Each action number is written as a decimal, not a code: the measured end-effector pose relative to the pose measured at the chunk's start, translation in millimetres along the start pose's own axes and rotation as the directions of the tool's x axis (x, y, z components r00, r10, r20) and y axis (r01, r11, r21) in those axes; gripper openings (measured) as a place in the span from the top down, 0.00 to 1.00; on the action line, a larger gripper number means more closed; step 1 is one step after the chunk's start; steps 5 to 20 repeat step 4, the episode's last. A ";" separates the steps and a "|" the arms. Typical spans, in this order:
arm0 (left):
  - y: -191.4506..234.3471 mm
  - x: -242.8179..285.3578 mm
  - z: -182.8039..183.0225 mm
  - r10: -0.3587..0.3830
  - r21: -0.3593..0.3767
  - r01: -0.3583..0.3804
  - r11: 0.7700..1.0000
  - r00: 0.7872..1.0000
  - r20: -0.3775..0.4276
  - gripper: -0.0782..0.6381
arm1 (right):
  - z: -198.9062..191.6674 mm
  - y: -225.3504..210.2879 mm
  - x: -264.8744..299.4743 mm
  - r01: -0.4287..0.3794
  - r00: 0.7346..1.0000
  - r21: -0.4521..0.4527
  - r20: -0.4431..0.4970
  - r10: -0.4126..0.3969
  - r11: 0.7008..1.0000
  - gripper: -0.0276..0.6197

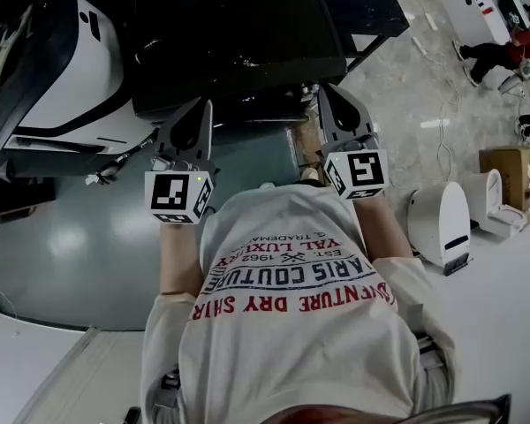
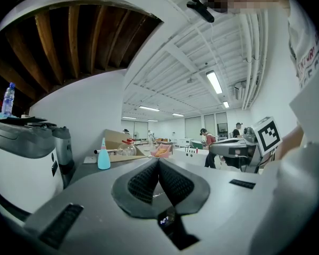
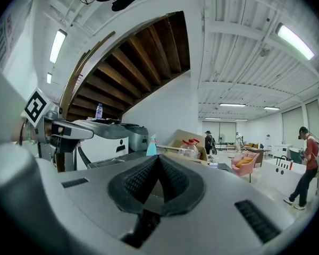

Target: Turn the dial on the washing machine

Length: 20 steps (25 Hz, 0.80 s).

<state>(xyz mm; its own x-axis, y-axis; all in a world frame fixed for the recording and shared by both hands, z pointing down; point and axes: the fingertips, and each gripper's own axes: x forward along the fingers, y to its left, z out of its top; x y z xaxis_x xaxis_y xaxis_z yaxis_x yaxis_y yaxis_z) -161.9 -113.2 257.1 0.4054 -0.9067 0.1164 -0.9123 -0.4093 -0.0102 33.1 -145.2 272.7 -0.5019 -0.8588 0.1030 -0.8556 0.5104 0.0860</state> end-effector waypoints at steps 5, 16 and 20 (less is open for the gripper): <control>-0.3 -0.5 0.7 -0.009 0.001 0.009 1.000 1.000 0.003 0.87 | 0.8 1.5 -0.8 0.012 1.000 -0.002 0.003 -0.012 1.000 0.91; -0.3 -0.5 0.7 -0.009 0.001 0.009 1.000 1.000 0.003 0.87 | 0.8 1.5 -0.8 0.012 1.000 -0.002 0.003 -0.012 1.000 0.91; -0.3 -0.5 0.7 -0.009 0.001 0.009 1.000 1.000 0.003 0.87 | 0.8 1.5 -0.8 0.012 1.000 -0.002 0.003 -0.012 1.000 0.91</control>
